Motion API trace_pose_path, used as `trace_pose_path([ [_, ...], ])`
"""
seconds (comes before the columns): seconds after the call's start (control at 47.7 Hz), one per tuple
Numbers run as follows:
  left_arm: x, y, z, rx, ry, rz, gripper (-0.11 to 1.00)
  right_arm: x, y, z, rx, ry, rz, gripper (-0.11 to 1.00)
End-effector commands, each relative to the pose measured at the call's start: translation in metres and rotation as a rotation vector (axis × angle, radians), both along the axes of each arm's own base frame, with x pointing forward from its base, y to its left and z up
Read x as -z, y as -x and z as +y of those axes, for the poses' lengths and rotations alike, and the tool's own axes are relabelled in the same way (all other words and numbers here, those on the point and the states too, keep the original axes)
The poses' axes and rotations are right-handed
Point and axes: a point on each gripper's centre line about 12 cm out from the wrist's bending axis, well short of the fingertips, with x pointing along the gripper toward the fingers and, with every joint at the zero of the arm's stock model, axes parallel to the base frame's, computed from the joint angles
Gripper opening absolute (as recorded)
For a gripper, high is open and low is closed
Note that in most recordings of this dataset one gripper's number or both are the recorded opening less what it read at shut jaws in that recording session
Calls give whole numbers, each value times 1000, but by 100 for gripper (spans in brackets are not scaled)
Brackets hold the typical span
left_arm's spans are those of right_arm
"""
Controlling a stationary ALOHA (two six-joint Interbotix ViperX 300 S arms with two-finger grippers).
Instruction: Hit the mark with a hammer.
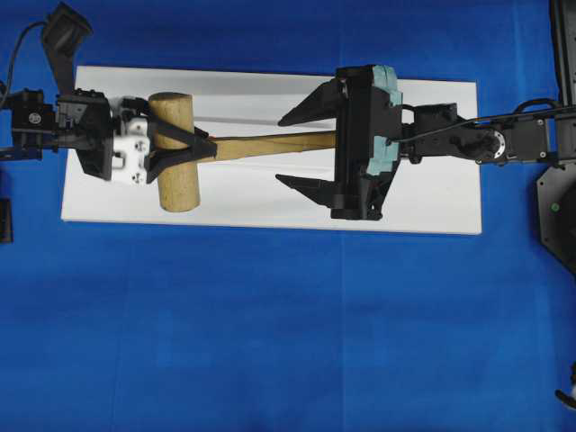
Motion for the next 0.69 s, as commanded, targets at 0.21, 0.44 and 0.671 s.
trace_pose_path([
  [0.21,-19,-1,-7,-8,118,-73,44,-8,-4,-1,-5,23,-21,92],
  [0.44,-18,-1,-7,-9,127,-66,44,-8,-4,-1,-11,35,-19,87],
  [0.671,-17,0,-9,-2,122,-60,44,-8,-4,2,-48,65,-12,27],
])
